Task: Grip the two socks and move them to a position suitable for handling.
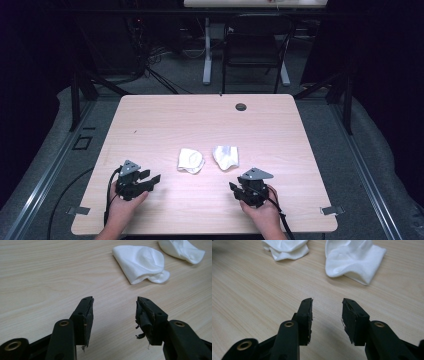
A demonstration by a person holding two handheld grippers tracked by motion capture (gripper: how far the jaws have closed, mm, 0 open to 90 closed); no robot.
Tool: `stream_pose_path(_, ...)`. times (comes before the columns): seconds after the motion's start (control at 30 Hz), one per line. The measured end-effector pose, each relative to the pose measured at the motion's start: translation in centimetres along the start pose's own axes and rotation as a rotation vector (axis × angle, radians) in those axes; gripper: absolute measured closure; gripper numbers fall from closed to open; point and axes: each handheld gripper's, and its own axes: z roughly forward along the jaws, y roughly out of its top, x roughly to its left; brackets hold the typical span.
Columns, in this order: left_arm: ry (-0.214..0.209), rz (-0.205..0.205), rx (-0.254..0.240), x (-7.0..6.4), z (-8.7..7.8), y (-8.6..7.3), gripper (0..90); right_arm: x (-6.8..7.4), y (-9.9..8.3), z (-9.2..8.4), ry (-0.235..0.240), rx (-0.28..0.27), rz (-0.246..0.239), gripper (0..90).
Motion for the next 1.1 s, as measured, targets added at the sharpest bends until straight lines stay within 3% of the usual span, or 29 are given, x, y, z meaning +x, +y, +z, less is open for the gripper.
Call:
stream_pose_path(0.13,-0.002,0.028,-0.004,-0.5,0.0,0.0,46.0,0.1,-0.1,0.2,0.018,-0.044,-0.010,55.9)
stream_pose_path(0.23,0.008,0.061,-0.008,-0.6,0.1,0.0,44.8,0.4,0.0,0.4,0.011,-0.027,-0.032,55.0)
stream_pose_path(0.33,0.005,0.054,0.001,-0.7,0.2,0.0,44.7,0.7,0.0,0.4,0.014,-0.030,-0.049,54.4)
stream_pose_path(0.47,-0.004,0.071,0.002,-1.1,0.3,0.0,44.8,1.0,0.0,0.5,0.045,-0.030,-0.041,55.8)
stream_pose_path(0.63,-0.013,0.072,0.008,-1.3,0.4,0.2,46.5,1.3,0.0,0.8,0.048,-0.016,-0.037,53.4)
stream_pose_path(0.87,-0.034,0.024,0.004,-1.6,1.3,1.4,48.2,1.5,0.3,0.9,0.088,0.016,0.014,46.1)
stream_pose_path(1.1,0.007,0.087,0.007,-2.6,2.9,3.4,50.8,1.9,0.4,0.5,0.079,0.004,-0.012,47.4)
